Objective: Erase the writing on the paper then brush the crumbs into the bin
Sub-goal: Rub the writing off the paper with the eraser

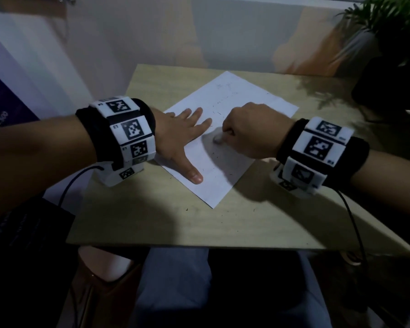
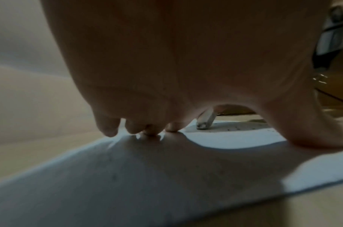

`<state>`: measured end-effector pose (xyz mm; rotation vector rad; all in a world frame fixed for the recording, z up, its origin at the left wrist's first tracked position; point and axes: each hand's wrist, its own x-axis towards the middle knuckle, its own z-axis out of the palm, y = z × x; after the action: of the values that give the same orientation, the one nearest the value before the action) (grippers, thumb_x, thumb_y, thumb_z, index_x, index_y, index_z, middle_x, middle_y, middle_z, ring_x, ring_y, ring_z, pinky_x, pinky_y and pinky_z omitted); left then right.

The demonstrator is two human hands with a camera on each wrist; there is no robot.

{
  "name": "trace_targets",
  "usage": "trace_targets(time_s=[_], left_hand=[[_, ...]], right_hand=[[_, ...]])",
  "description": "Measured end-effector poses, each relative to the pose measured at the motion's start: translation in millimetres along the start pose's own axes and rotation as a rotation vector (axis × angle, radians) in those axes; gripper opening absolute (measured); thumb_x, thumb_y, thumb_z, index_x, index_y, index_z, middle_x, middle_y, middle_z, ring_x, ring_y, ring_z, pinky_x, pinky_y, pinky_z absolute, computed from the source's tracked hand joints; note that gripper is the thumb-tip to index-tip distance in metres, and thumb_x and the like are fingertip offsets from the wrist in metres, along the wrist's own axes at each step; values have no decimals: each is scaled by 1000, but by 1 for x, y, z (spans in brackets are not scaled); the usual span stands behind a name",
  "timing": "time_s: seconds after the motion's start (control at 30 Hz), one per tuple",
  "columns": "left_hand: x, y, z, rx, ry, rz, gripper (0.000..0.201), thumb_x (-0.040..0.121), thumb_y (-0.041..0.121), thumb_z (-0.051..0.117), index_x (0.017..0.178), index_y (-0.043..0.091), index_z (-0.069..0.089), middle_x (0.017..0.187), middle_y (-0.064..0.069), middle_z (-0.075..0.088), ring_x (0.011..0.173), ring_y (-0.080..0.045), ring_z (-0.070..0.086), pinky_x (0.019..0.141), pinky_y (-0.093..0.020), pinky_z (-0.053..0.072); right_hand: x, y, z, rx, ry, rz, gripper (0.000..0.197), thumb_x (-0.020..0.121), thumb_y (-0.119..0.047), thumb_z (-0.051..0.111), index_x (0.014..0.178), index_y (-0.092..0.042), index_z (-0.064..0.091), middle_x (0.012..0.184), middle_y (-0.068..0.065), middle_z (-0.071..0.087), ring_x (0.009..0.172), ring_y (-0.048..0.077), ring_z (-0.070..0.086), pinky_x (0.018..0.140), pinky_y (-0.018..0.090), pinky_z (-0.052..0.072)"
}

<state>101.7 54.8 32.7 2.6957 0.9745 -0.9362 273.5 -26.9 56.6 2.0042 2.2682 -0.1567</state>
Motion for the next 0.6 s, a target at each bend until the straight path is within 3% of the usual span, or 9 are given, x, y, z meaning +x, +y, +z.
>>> trace_targets(time_s=[0.1, 0.2, 0.27, 0.33, 0.43, 0.53, 0.6], left_hand=[[-1, 2, -1, -23, 3, -4, 149, 50, 99, 48, 156, 28, -30, 162, -6, -37, 154, -26, -23, 127, -45, -5], [-1, 2, -2, -31, 6, -7, 149, 49, 99, 48, 157, 29, -29, 163, -6, -36, 154, -26, -23, 127, -46, -4], [-1, 2, -1, -32, 8, 0, 151, 45, 101, 44, 156, 30, -30, 163, -5, -36, 154, -26, -22, 126, -47, -4], [-1, 2, -1, -41, 4, -3, 151, 45, 100, 45, 156, 29, -30, 163, -4, -36, 154, -25, -22, 126, -47, -3], [-3, 3, -2, -52, 2, -4, 153, 43, 98, 47, 157, 28, -28, 163, -5, -35, 154, -25, -23, 126, -46, -4], [-2, 2, 0, -48, 3, -3, 156, 38, 102, 42, 155, 29, -32, 162, -3, -38, 154, -24, -24, 126, -45, -4], [-2, 0, 1, -38, 1, -2, 156, 38, 105, 38, 153, 30, -35, 161, -2, -40, 153, -23, -25, 126, -45, -5]], right_hand=[[-17, -25, 6, 10, 34, -139, 24, 101, -32, 51, 81, -19, 46, 69, -2, 42, 68, 20, 45, 63, 29, 34], [-16, -24, 0, 110, -53, -209, 29, 98, -39, 54, 81, -17, 62, 70, -2, 55, 66, 17, 52, 62, 31, 39], [0, -9, -3, 81, -39, -113, 38, 99, -46, 52, 84, -13, 66, 74, 3, 61, 73, 24, 59, 66, 33, 45], [9, -3, 1, 8, 24, -31, 38, 101, -44, 49, 87, -11, 62, 78, 5, 60, 75, 27, 58, 65, 34, 43], [-7, -23, 10, -20, 40, -203, 29, 102, -36, 47, 101, -17, 69, 88, 5, 65, 75, 23, 57, 66, 30, 37], [-18, -19, 3, 80, -83, -323, 34, 101, -44, 51, 83, -21, 68, 68, -7, 57, 61, 10, 48, 61, 27, 34], [-5, 3, 3, 27, -65, -217, 38, 101, -45, 52, 74, -20, 60, 64, -6, 55, 64, 15, 54, 62, 30, 41]])
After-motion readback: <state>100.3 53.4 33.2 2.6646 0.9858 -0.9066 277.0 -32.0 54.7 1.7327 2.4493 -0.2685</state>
